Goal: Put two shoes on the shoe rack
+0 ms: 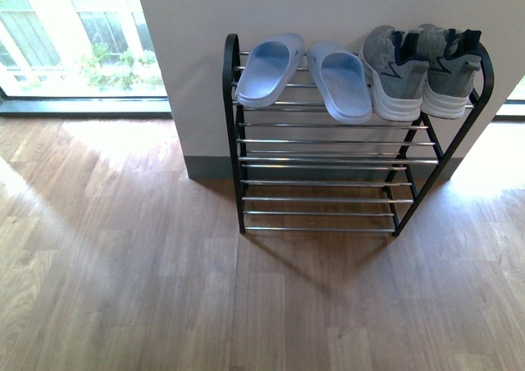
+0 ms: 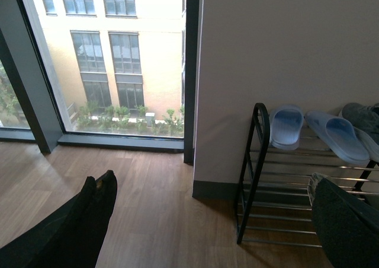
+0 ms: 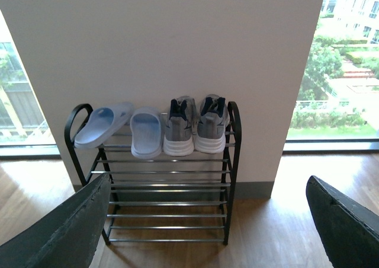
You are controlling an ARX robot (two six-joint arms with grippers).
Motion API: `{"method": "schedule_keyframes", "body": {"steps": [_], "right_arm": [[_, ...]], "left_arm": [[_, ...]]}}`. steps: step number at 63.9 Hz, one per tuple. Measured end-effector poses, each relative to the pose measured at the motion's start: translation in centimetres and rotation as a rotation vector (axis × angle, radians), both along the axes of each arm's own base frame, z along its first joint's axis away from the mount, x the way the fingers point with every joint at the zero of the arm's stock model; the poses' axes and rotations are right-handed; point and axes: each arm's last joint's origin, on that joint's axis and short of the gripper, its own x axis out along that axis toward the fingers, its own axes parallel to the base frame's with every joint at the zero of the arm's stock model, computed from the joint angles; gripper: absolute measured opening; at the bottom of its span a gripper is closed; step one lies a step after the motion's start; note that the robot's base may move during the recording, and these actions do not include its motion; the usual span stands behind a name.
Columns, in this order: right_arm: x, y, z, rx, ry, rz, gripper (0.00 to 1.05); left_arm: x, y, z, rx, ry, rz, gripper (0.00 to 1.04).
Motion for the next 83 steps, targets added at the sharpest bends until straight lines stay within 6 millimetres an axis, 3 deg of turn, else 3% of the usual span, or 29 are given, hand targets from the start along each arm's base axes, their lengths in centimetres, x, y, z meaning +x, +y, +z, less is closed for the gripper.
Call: {"method": "schedule_keyframes", "body": {"steps": [83], "right_arm": [[0.0, 0.0, 0.0, 0.0, 0.0, 0.0, 0.96]], "left_arm": [[0.0, 0.0, 0.01, 0.0, 0.0, 0.0, 0.95]]}}
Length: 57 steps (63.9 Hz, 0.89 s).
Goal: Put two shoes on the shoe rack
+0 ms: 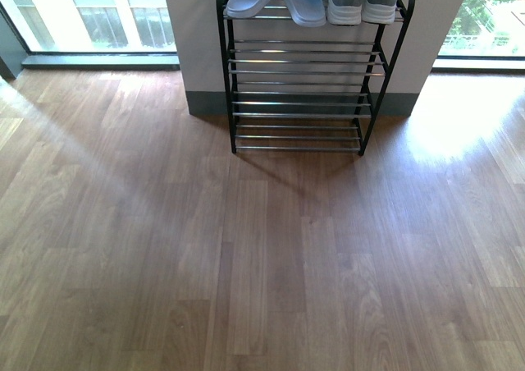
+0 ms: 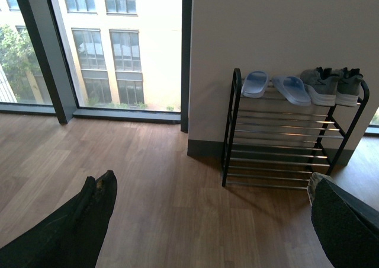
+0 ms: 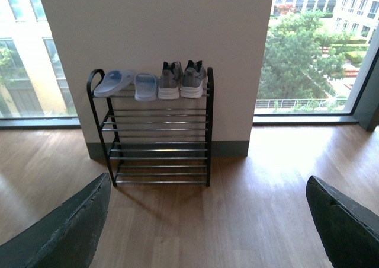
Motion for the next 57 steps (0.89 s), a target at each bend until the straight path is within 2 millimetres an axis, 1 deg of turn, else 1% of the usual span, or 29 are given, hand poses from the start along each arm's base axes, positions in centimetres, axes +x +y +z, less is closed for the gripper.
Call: {"method": "schedule_keyframes", "body": {"steps": [57], "right_arm": [[-0.01, 0.0, 0.01, 0.0, -0.001, 0.0, 0.96]], "left_arm": [[0.0, 0.0, 0.0, 0.0, 0.0, 0.0, 0.95]]}}
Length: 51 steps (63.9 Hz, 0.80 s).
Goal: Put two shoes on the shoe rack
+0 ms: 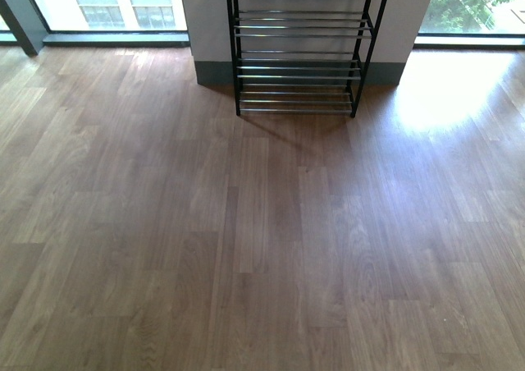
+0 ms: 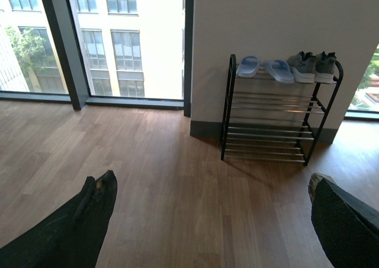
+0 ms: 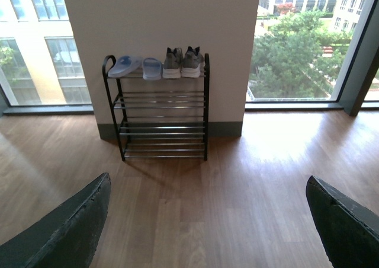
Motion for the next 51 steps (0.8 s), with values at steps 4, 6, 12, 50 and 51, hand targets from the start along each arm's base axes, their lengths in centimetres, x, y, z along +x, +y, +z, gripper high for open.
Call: {"method": "schedule_keyframes", "body": {"steps": [4, 6, 12, 50, 51], "right_arm": [[-0.01, 0.0, 0.01, 0.0, -0.001, 0.001, 0.96], [0.0, 0.0, 0.01, 0.0, -0.001, 0.001, 0.96], [-0.01, 0.0, 0.02, 0.0, -0.002, 0.001, 0.96], [-0.01, 0.0, 0.01, 0.0, -0.001, 0.001, 0.96], [-0.01, 0.0, 0.01, 0.0, -0.001, 0.001, 0.96]], "left_arm": [[0.0, 0.0, 0.0, 0.0, 0.0, 0.0, 0.95], [0.0, 0.0, 0.0, 0.0, 0.0, 0.0, 0.95], [0.0, 0.0, 0.0, 0.0, 0.0, 0.0, 0.95], [0.0, 0.0, 0.0, 0.0, 0.0, 0.0, 0.95], [0.0, 0.0, 0.0, 0.0, 0.0, 0.0, 0.95]]}}
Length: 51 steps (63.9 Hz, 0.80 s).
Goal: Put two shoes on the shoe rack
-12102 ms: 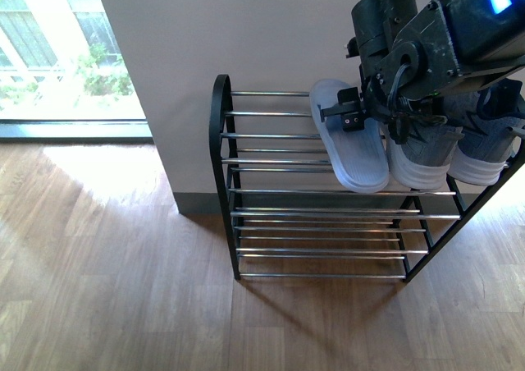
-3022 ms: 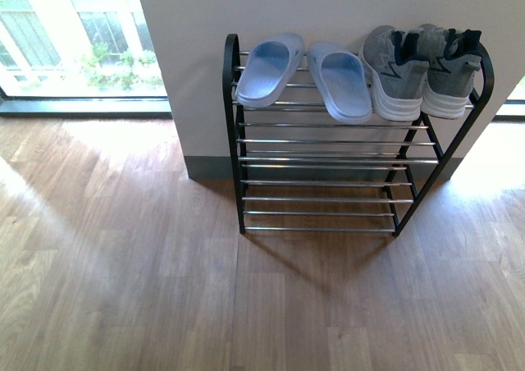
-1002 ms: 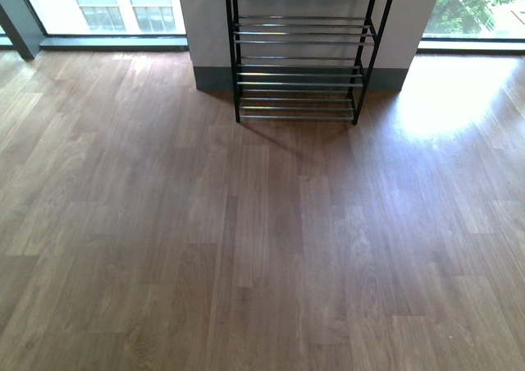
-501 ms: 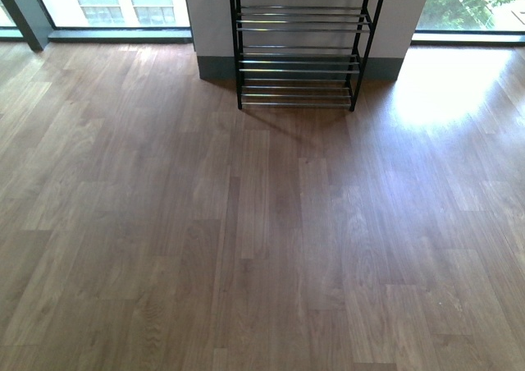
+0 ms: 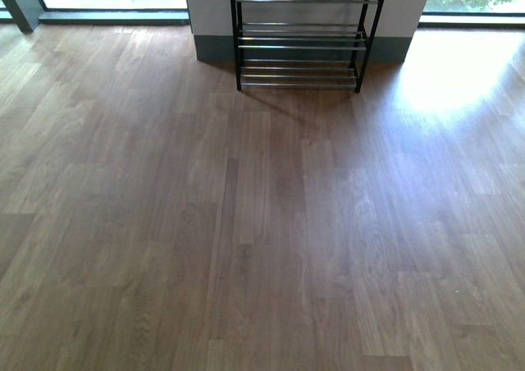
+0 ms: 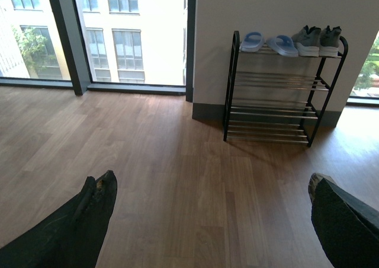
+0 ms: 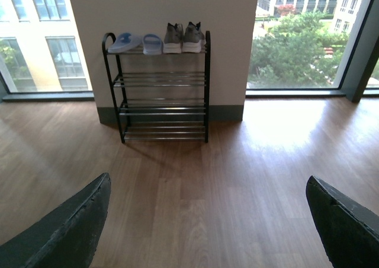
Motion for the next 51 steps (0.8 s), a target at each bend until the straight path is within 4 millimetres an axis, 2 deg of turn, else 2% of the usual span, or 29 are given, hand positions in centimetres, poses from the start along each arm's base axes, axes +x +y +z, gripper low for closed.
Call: {"method": "schedule_keyframes", "body": {"steps": [51], "right_arm": [[0.0, 0.0, 0.0, 0.0, 0.0, 0.0, 0.96]], "left_arm": [[0.0, 0.0, 0.0, 0.002, 0.0, 0.0, 0.95]]}}
